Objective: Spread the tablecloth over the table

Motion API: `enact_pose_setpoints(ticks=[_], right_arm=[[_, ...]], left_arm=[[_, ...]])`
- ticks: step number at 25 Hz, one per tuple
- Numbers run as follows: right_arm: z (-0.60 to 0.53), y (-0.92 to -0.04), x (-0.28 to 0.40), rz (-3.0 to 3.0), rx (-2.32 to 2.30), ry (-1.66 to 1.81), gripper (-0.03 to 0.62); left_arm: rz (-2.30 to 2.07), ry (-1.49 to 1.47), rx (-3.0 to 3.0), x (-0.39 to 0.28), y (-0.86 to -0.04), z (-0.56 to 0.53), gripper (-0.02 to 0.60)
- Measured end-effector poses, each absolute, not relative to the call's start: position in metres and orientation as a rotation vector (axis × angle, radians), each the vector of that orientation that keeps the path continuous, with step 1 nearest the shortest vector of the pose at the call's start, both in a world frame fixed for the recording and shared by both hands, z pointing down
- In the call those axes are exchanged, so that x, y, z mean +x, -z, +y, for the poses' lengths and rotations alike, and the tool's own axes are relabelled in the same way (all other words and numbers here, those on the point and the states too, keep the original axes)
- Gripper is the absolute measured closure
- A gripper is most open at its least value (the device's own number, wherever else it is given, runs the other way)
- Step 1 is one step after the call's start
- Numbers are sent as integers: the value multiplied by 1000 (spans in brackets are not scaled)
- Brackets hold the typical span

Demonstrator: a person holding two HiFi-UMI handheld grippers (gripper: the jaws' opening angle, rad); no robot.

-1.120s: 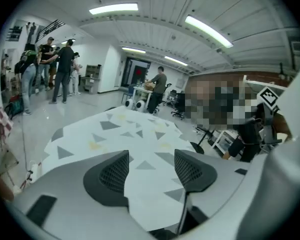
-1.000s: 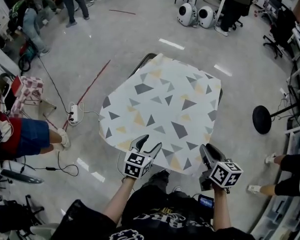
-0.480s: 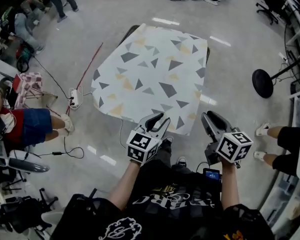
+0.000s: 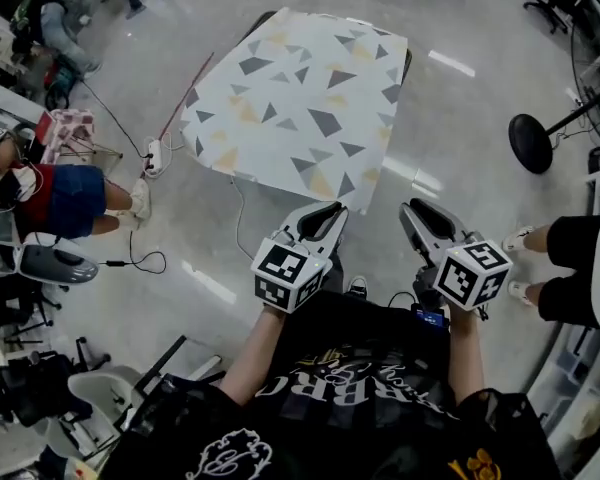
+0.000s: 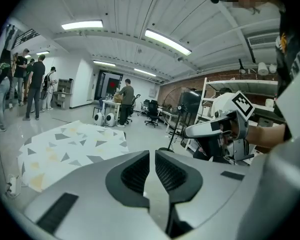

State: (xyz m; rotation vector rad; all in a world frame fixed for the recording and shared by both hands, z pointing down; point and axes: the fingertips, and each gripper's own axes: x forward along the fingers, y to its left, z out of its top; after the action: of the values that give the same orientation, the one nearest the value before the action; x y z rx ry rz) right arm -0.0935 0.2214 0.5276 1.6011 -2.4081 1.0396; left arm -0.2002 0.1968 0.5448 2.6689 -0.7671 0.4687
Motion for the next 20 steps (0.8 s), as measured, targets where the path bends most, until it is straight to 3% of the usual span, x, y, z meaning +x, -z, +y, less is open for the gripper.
enact_pose_setpoints(ticks=[8, 20], right_arm=[[252, -512, -127, -2536, 1482, -1021, 575], [268, -487, -159, -2658, 1344, -1039, 580]], left_arm=[[-841, -448, 2670, -204, -524, 248, 533], [-882, -418, 2692, -213, -506, 266, 533]])
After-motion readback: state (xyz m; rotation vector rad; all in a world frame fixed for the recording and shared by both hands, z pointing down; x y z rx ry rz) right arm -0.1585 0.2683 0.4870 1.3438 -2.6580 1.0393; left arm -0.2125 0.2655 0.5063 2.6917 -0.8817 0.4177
